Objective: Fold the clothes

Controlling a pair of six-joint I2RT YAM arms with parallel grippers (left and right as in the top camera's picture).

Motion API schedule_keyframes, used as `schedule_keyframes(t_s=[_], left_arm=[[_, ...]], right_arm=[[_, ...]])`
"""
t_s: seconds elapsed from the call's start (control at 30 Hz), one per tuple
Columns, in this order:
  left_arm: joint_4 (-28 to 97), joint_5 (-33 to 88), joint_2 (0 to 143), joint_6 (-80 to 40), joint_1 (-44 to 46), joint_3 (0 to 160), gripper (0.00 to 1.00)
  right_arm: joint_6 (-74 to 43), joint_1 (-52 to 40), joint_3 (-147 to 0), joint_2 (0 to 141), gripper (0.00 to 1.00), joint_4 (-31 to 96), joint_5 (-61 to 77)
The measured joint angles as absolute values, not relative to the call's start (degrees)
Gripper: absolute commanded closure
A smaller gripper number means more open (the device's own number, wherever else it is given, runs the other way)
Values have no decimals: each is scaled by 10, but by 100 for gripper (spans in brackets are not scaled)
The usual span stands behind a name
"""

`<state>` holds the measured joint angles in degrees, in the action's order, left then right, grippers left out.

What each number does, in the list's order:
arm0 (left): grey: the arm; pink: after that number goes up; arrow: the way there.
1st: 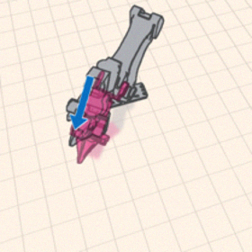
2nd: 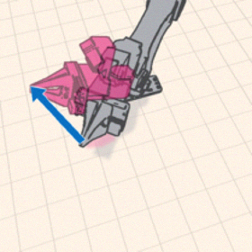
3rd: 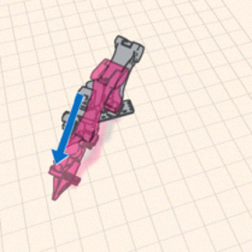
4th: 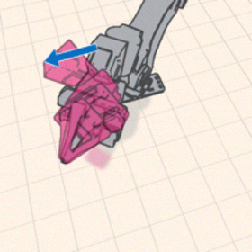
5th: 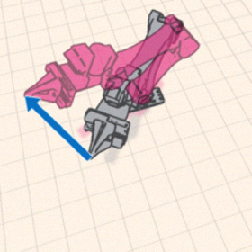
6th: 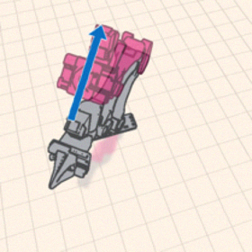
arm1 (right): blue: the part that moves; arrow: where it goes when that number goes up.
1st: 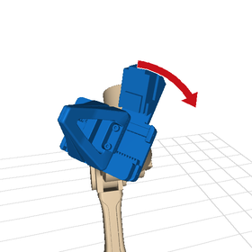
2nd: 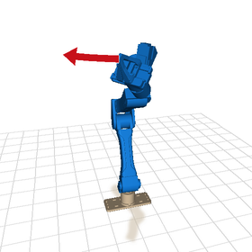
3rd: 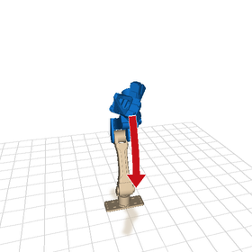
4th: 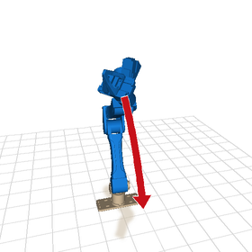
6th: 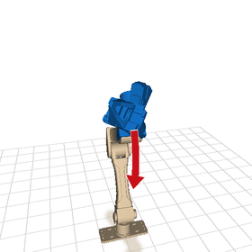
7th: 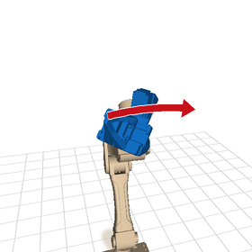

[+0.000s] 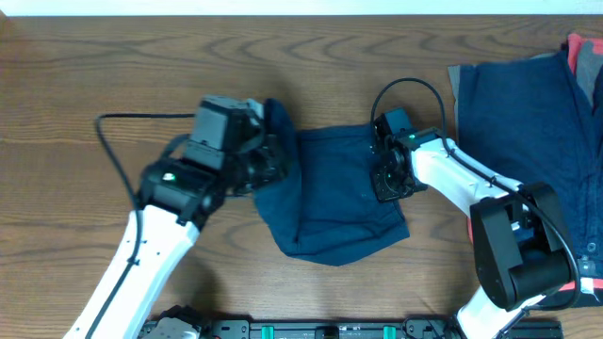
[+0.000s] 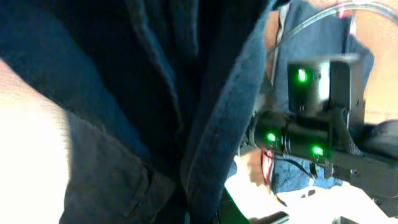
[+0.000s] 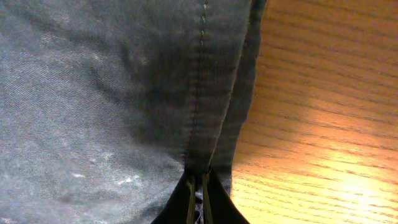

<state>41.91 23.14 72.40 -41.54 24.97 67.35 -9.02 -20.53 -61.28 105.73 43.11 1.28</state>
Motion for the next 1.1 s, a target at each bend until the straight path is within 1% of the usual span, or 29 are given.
schedule_keyframes(t_s=[0.1,0.27,0.43,0.6,0.63,0.73,0.8,0.83,0.93,1.0,1.1], left_arm=[[395,208,753,-450,296,674,94],[322,184,808,-478,359,674,94],[267,176,850,-498,396,674,95],[248,176,870,-508,410,674,93],[246,176,871,-509,411,674,90],[234,176,871,-510,410,674,84],[233,176,871,-511,411,674,83],[233,176,871,-510,410,674,73],[231,176,863,-492,409,674,63],[231,176,850,-475,403,674,54],[236,176,824,-452,383,674,52]], right_arm=[[-95,-206,-613,1057,94,431,15],[-107,-210,-613,1057,93,430,11],[-118,-222,-613,1057,92,430,-5],[-122,-225,-613,1057,90,430,-11],[-122,-225,-613,1057,89,430,-11],[-127,-226,-613,1057,84,431,-9],[-133,-227,-616,1057,83,441,-8],[-137,-226,-619,1058,83,454,-7],[-154,-216,-630,1064,78,525,-11],[-163,-195,-646,1063,76,573,-22],[-170,-155,-701,1054,69,623,-40]])
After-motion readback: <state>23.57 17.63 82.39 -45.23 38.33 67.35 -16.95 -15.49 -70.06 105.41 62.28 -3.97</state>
